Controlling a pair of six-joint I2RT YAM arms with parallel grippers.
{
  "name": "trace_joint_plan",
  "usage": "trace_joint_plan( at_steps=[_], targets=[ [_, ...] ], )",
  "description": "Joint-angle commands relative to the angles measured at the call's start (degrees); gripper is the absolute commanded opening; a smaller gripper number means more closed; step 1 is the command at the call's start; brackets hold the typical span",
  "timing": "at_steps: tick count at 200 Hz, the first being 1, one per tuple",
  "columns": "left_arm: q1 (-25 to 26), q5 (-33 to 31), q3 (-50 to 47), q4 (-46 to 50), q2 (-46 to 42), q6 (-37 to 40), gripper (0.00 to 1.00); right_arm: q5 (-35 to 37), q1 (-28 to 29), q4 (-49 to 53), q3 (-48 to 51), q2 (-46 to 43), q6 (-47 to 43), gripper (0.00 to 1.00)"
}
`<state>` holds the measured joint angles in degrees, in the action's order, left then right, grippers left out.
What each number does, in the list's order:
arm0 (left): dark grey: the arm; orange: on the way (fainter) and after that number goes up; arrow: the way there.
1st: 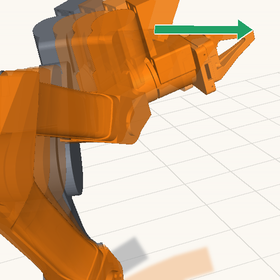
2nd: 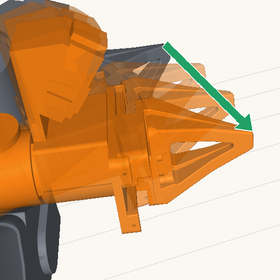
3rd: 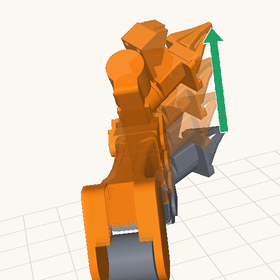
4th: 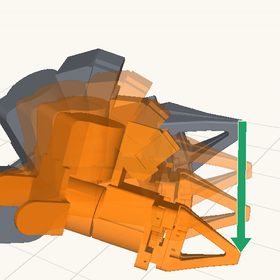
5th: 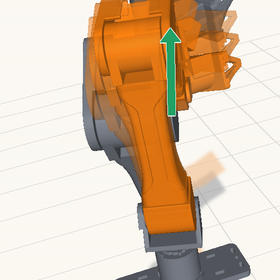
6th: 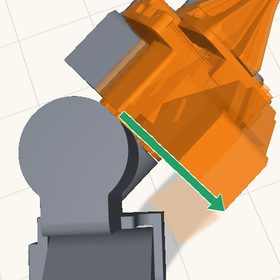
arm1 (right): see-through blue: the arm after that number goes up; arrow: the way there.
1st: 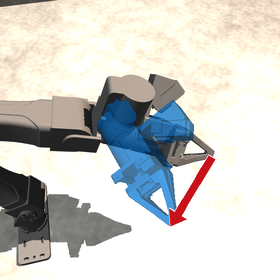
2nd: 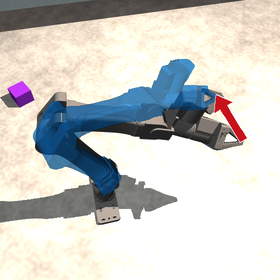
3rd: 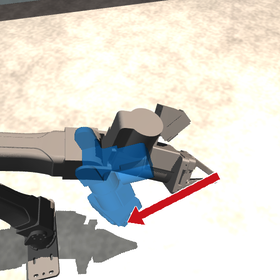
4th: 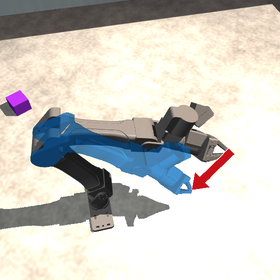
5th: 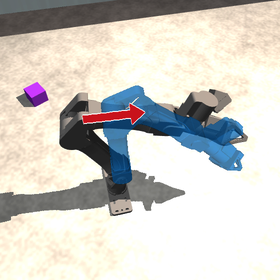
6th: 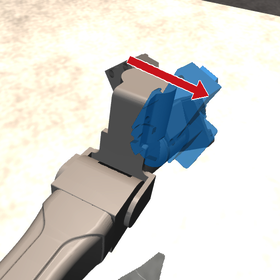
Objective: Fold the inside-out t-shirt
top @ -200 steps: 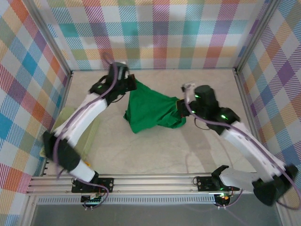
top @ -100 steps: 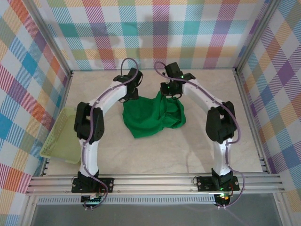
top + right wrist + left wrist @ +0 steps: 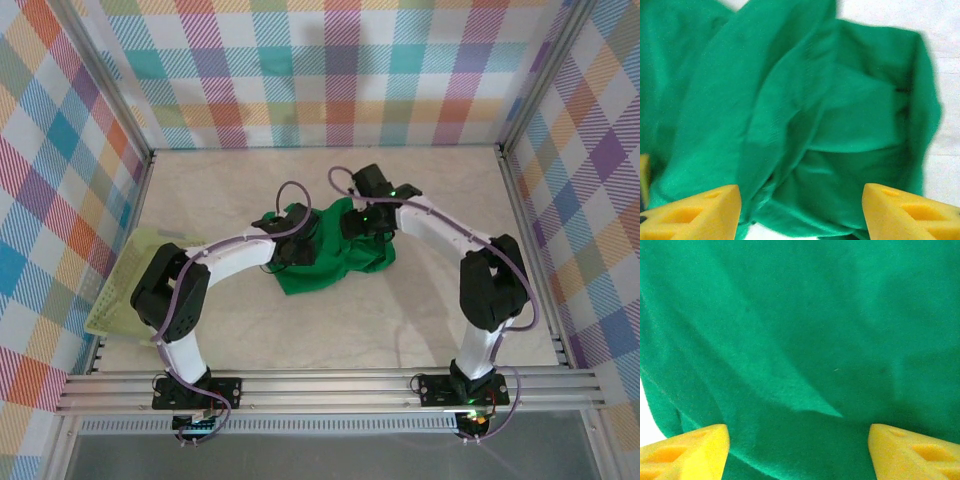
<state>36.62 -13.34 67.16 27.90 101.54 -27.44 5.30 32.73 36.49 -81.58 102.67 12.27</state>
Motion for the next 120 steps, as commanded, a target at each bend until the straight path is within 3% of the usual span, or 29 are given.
trace_joint_plan(
  at_steps=[1, 40, 120],
  targets=[
    [-0.45, 2.33, -0.76, -6.53, 0.46, -1.64, 0.69, -0.77, 2.11, -3.74, 3.48, -0.01, -2.21, 0.68],
    [-0.5, 1.67, -0.86, -6.87, 2.35, -2.64, 0.61, 0.59, 3.37, -4.23, 1.79, 4.92, -2.3, 0.69],
    [-1.64, -0.19, -3.72, -6.6, 4.74, -5.85, 0.59, 20.15, 2.27, -0.75, -1.53, 7.55, -1.79, 0.51]
  ],
)
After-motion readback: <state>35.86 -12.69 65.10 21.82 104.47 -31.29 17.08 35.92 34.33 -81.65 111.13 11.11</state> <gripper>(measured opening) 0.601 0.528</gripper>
